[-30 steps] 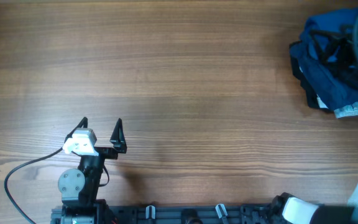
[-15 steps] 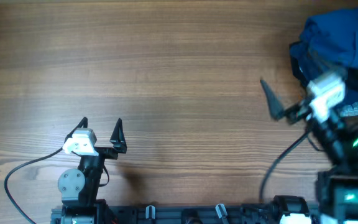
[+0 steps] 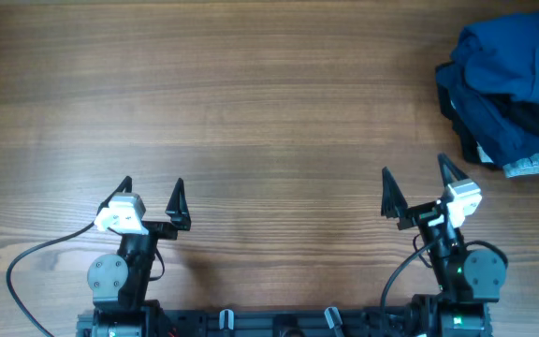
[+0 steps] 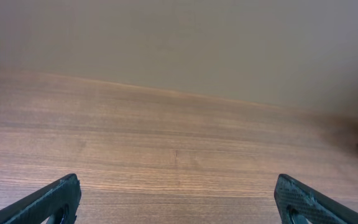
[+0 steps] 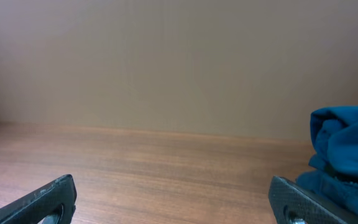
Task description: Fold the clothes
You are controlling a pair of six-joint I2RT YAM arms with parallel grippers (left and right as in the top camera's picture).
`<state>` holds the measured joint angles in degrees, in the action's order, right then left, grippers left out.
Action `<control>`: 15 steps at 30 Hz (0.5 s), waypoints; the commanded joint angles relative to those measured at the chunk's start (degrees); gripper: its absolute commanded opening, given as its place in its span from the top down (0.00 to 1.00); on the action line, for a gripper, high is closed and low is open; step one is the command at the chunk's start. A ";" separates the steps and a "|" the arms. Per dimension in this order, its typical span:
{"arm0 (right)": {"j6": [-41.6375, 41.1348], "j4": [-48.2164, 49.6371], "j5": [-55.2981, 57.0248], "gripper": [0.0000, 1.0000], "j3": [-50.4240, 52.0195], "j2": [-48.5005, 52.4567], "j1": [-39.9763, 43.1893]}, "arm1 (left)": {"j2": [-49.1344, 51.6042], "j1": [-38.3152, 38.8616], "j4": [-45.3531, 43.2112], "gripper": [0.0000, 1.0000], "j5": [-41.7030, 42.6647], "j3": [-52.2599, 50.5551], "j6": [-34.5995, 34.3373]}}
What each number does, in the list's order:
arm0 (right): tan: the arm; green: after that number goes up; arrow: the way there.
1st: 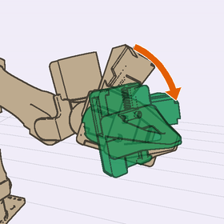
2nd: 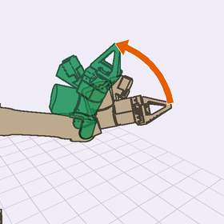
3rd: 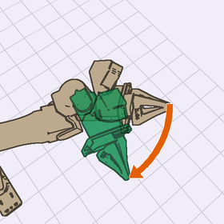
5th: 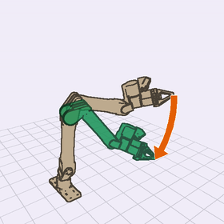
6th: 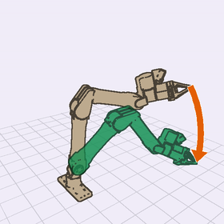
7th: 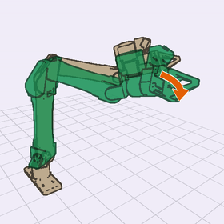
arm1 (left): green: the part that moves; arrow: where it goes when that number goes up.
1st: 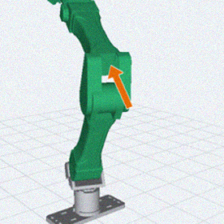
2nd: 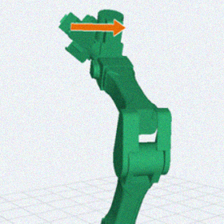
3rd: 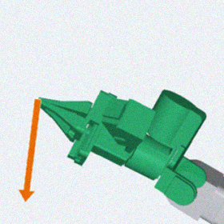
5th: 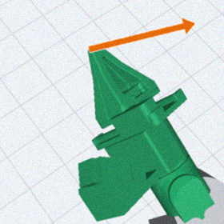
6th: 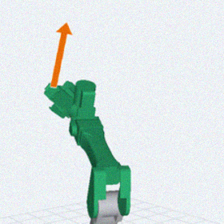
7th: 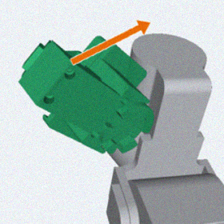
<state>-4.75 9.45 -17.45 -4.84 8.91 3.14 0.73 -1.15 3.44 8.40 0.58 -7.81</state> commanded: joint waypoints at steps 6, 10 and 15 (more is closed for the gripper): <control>0.35 -2.91 1.46 0.00 4.57 -8.74 -0.35 | -0.57 -0.22 0.26 0.00 -0.33 -0.26 -0.31; 0.55 -8.26 4.81 0.00 4.57 -8.72 -0.35 | -0.57 -0.22 0.26 0.00 -0.33 -0.26 -0.31; 10.82 -8.24 3.28 0.00 4.59 -8.72 -0.35 | -0.57 -0.22 0.26 0.00 -0.31 -0.26 -0.31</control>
<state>-0.75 0.89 -14.52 -0.36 0.99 3.14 0.73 -1.15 3.44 8.40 0.58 -7.81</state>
